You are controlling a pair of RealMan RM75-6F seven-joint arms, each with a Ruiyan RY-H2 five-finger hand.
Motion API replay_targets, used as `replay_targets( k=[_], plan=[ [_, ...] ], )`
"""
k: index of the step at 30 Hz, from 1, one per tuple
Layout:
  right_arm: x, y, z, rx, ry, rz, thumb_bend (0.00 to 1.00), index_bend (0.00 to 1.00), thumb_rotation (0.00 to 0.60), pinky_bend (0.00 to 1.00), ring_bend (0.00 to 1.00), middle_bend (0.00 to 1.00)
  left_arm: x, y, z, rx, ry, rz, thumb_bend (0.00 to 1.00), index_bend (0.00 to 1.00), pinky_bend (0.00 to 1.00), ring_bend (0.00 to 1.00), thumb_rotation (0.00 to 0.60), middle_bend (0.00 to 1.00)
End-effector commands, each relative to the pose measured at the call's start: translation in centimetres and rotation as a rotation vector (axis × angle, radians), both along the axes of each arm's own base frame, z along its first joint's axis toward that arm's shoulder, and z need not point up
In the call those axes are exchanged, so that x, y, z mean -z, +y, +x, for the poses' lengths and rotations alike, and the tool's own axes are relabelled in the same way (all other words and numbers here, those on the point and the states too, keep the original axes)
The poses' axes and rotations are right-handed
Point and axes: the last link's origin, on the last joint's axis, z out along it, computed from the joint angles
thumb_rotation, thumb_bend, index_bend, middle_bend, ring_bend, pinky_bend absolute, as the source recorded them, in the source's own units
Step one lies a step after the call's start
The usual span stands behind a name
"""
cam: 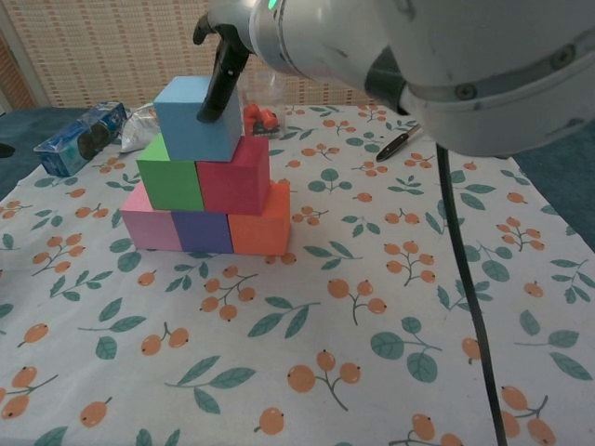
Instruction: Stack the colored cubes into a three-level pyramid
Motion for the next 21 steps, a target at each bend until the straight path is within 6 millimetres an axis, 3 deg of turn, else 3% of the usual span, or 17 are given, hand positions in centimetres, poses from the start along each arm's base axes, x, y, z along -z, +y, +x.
replay_targets(
  k=[1, 21],
  plan=[
    [-0.01, -0.03, 0.04, 0.001, -0.002, -0.003, 0.18, 0.05, 0.600, 0.00, 0.15, 0.32, -0.02, 0.02, 0.03, 0.000, 0.000, 0.001, 0.25, 0.07, 0.09, 0.00, 0.600, 0.02],
    [0.20, 0.11, 0.15, 0.004, -0.002, 0.006, 0.18, 0.04, 0.600, 0.00, 0.15, 0.32, 0.03, -0.02, -0.08, -0.004, 0.000, 0.000, 0.25, 0.07, 0.09, 0.00, 0.600, 0.02]
  ],
)
